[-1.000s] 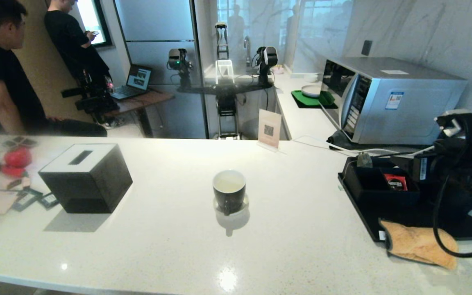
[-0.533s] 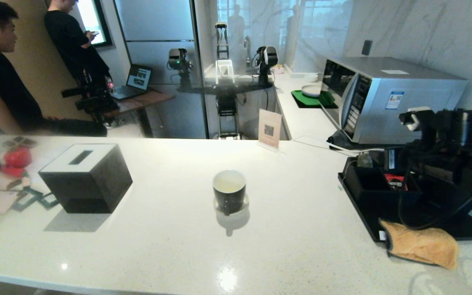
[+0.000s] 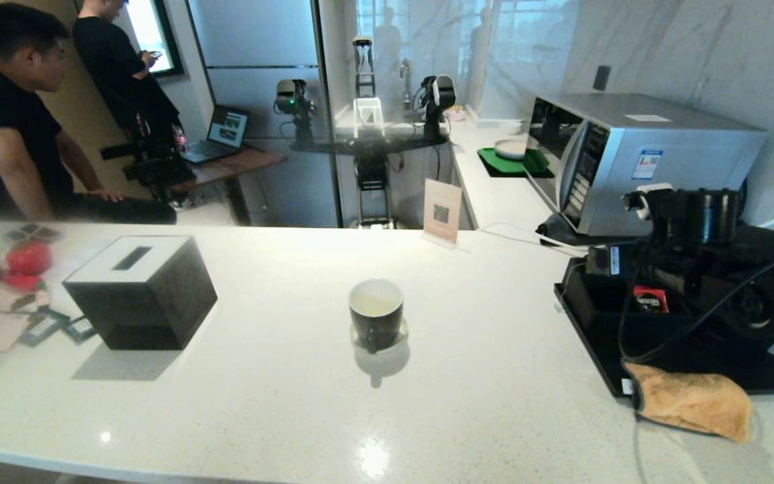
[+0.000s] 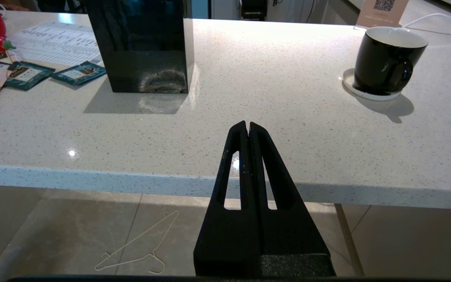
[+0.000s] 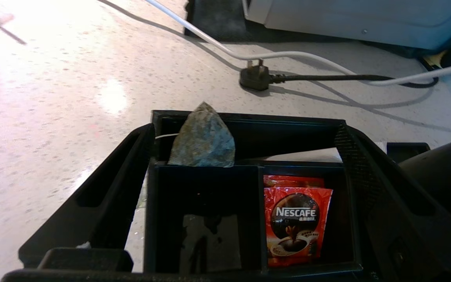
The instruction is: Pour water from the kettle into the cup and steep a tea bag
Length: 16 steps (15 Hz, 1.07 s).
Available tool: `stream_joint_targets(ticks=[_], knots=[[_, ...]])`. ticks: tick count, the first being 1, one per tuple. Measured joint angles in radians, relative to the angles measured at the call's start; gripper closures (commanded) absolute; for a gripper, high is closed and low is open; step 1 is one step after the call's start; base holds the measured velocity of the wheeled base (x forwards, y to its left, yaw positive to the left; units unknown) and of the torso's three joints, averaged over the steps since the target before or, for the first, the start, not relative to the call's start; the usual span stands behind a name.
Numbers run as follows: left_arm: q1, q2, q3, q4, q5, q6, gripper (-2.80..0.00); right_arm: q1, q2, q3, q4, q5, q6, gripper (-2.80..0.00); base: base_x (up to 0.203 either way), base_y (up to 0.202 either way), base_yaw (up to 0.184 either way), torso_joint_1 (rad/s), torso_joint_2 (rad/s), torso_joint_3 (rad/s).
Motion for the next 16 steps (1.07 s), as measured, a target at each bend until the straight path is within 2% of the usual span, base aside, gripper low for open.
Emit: stream_joint_targets(ticks=[3, 11, 16], knots=[[0.0, 0.0, 0.0, 0.0, 0.0, 0.0, 0.0, 0.0, 0.032, -0.026, -0.004, -0.027, 0.0, -2.8, 0.0, 0.0, 0.0, 0.0, 0.0, 0.0], [0.0, 0.0, 0.0, 0.0, 0.0, 0.001, 0.0, -0.001, 0.092, -0.041, -0.067, -0.038, 0.004, -2.8, 0.0, 0.0, 0.0, 0.0, 0.0, 0.0], [0.0, 0.0, 0.0, 0.0, 0.0, -0.001, 0.0, -0.001, 0.123, -0.042, -0.086, -0.086, 0.039, -2.8, 0.0, 0.0, 0.0, 0.0, 0.0, 0.0]])
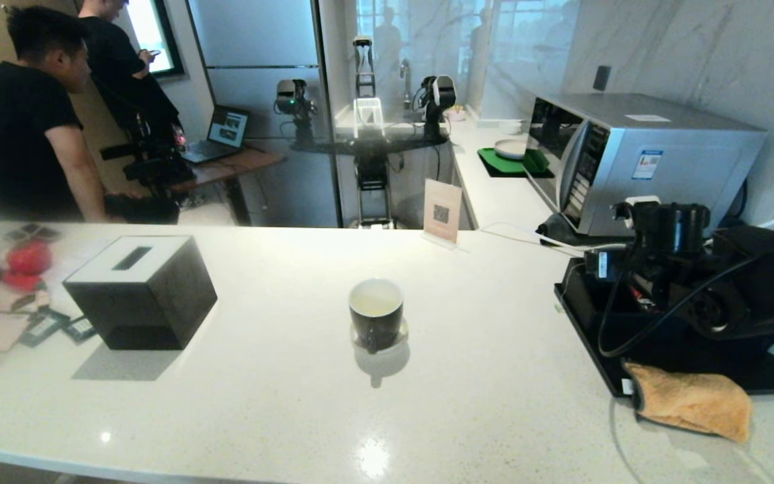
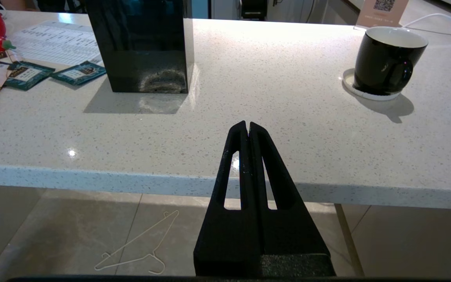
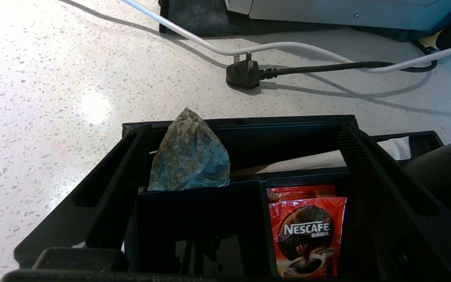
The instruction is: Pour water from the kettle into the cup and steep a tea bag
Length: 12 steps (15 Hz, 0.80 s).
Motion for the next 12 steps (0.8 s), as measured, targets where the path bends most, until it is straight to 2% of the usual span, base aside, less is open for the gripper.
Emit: stream_joint_targets(ticks=[12], knots=[[0.0, 0.0, 0.0, 0.0, 0.0, 0.001, 0.0, 0.0, 0.024, 0.007, -0.001, 0.0, 0.014, -2.8, 0.0, 0.0, 0.0, 0.0, 0.0, 0.0]])
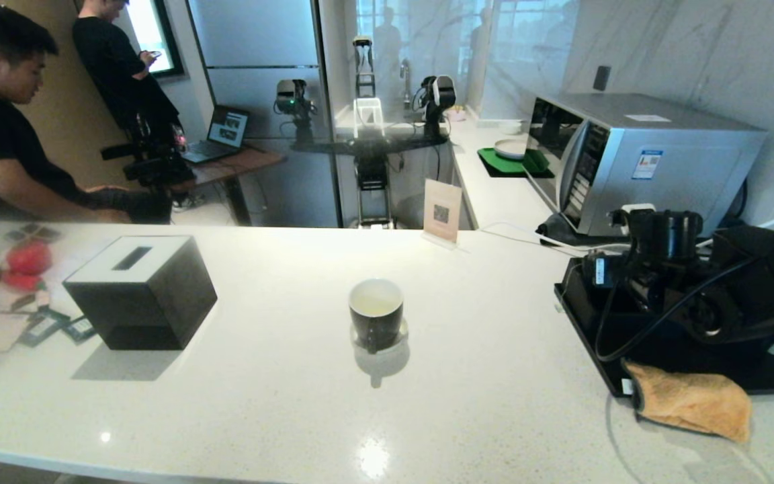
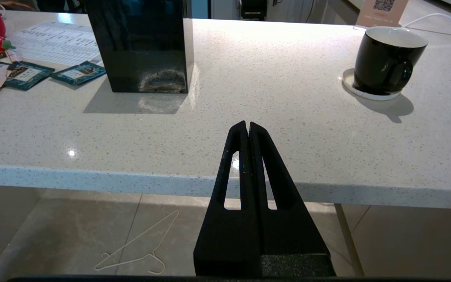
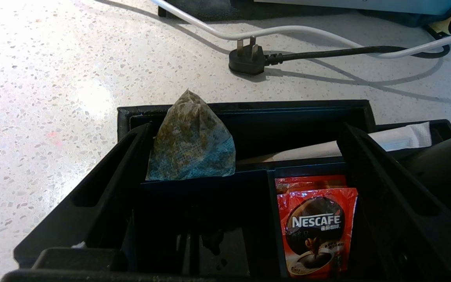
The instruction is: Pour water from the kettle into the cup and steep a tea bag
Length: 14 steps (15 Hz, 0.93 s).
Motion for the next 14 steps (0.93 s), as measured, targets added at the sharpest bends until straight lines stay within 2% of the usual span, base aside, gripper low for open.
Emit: stream_joint_targets(ticks=[3, 4, 14], knots=[[0.0, 0.0, 0.0, 0.0, 0.0, 0.0, 0.0, 0.0, 0.005, 0.001, 0.0, 0.0, 0.0, -2.8, 0.0, 0.0, 0.0, 0.0, 0.0, 0.0], [0.0, 0.0, 0.0, 0.0, 0.0, 0.0, 0.0, 0.0, 0.006, 0.001, -0.001, 0.0, 0.0, 0.0, 0.0, 0.0, 0.0, 0.0, 0.0, 0.0], [0.0, 0.0, 0.0, 0.0, 0.0, 0.0, 0.0, 0.0, 0.009, -0.006, -0.005, 0.0, 0.002, 0.0, 0.0, 0.0, 0.0, 0.0, 0.0, 0.0]])
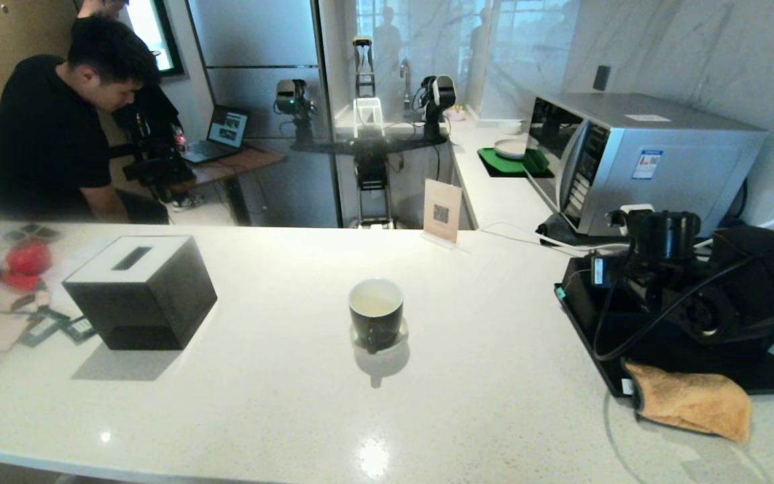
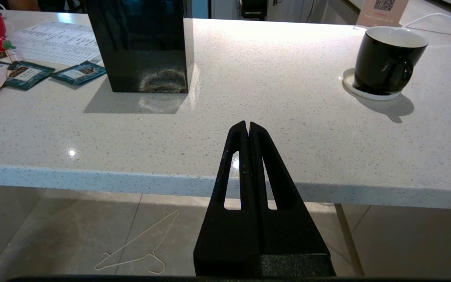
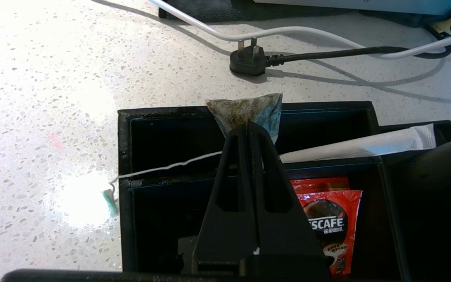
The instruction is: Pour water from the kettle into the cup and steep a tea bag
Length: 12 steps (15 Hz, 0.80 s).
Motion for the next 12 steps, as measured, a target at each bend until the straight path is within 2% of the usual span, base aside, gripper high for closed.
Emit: stream_joint_targets(ticks=[12], knots=[[0.0, 0.0, 0.0, 0.0, 0.0, 0.001, 0.0, 0.0, -0.045, 0.012, -0.015, -0.007, 0.006, 0.0, 0.0, 0.0, 0.0, 0.0, 0.0, 0.0]])
